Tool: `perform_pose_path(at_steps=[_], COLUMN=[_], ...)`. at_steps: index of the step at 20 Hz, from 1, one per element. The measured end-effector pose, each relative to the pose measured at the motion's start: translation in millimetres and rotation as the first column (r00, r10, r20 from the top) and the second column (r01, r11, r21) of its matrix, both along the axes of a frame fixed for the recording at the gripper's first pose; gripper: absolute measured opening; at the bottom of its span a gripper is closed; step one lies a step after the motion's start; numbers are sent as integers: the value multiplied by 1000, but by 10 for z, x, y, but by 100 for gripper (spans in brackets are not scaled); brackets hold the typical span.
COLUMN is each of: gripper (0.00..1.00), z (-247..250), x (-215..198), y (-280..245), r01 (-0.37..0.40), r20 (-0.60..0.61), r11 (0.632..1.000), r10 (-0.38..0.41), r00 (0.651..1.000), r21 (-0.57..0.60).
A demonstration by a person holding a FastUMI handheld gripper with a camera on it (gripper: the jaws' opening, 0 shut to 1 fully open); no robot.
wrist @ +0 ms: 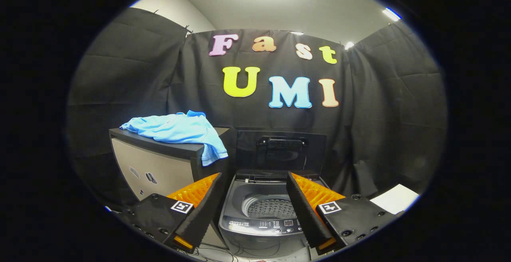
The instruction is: Put the clothes into the washing machine and then close the washing machine lid.
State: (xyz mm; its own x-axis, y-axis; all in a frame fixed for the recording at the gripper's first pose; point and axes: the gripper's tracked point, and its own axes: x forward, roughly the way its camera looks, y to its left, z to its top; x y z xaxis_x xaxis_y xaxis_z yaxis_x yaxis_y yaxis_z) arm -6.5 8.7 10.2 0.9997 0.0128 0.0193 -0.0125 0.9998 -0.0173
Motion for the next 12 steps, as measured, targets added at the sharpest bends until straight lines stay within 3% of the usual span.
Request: perform_pose_path(at_steps=[12], gripper=[98], z=[131], x=[51], y=[-18], r01=[-6], r20=[12], r11=[1000], r10=[6], r00=[1000], r21=[11])
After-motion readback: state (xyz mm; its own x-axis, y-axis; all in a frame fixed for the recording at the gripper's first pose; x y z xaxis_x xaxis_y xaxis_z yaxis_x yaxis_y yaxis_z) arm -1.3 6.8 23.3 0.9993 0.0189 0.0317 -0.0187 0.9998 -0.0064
